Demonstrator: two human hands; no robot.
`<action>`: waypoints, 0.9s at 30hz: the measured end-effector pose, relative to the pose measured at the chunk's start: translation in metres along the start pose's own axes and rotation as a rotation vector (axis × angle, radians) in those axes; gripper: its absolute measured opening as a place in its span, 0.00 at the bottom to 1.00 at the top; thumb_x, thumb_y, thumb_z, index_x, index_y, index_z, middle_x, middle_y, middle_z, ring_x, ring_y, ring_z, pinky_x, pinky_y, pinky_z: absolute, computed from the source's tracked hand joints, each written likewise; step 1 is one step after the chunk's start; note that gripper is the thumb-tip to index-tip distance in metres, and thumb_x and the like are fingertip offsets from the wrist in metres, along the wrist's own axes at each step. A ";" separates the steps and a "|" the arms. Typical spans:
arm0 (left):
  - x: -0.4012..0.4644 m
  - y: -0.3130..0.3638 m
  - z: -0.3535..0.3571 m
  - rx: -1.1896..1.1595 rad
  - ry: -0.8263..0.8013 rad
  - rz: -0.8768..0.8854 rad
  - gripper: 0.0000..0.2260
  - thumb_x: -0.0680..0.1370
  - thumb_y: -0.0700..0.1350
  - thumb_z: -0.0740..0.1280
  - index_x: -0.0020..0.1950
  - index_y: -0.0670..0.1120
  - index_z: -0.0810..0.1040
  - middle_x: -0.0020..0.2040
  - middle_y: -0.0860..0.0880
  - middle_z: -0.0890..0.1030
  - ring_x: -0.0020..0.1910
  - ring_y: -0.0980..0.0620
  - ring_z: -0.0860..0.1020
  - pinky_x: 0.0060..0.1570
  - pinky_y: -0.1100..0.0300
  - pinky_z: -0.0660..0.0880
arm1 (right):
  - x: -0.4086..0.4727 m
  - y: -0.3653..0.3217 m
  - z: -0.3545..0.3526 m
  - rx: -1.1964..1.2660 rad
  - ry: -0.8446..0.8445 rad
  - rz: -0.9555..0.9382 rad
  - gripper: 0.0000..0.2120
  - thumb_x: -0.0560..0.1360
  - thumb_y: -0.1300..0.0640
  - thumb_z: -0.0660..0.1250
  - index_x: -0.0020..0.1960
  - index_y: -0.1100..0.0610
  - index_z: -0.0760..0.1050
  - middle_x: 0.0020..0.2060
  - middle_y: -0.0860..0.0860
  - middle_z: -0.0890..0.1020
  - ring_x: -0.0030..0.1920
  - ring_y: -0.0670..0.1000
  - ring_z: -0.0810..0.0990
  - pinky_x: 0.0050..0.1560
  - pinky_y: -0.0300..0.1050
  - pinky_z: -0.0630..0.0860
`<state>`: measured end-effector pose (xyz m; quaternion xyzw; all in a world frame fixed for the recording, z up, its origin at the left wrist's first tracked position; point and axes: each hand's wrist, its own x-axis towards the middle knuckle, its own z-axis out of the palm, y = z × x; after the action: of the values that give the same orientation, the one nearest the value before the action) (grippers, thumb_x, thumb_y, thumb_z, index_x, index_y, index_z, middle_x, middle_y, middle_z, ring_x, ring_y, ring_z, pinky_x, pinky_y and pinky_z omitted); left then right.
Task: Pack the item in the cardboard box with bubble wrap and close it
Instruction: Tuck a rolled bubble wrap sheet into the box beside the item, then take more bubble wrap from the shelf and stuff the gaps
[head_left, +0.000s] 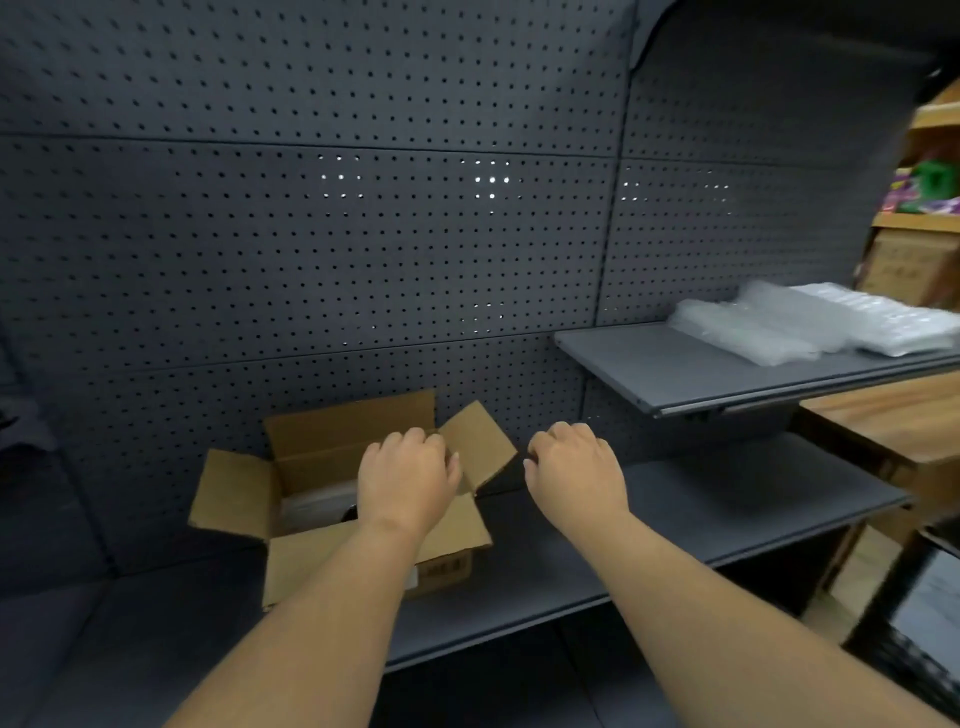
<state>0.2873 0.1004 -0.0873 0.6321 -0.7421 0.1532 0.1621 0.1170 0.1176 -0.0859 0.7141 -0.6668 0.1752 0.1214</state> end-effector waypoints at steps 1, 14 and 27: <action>0.003 0.011 -0.001 -0.005 0.003 0.006 0.16 0.81 0.54 0.52 0.52 0.48 0.77 0.50 0.49 0.79 0.50 0.49 0.77 0.49 0.55 0.72 | -0.002 0.010 -0.006 0.003 -0.005 0.005 0.13 0.80 0.53 0.57 0.60 0.55 0.75 0.56 0.51 0.77 0.60 0.54 0.72 0.57 0.46 0.69; 0.043 0.181 -0.015 -0.054 0.082 0.026 0.17 0.81 0.54 0.53 0.52 0.46 0.78 0.51 0.48 0.80 0.50 0.48 0.78 0.48 0.55 0.71 | -0.007 0.165 -0.048 -0.051 0.001 0.010 0.15 0.80 0.51 0.57 0.62 0.56 0.74 0.58 0.52 0.76 0.62 0.54 0.71 0.61 0.47 0.69; 0.084 0.247 -0.022 -0.045 0.117 0.047 0.17 0.81 0.53 0.53 0.50 0.45 0.77 0.49 0.47 0.79 0.48 0.47 0.77 0.45 0.55 0.69 | 0.030 0.232 -0.051 -0.077 0.042 0.027 0.14 0.81 0.53 0.55 0.60 0.56 0.75 0.56 0.53 0.77 0.61 0.55 0.72 0.58 0.48 0.69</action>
<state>0.0318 0.0732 -0.0369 0.6007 -0.7493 0.1769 0.2156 -0.1167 0.0919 -0.0413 0.6959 -0.6800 0.1659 0.1606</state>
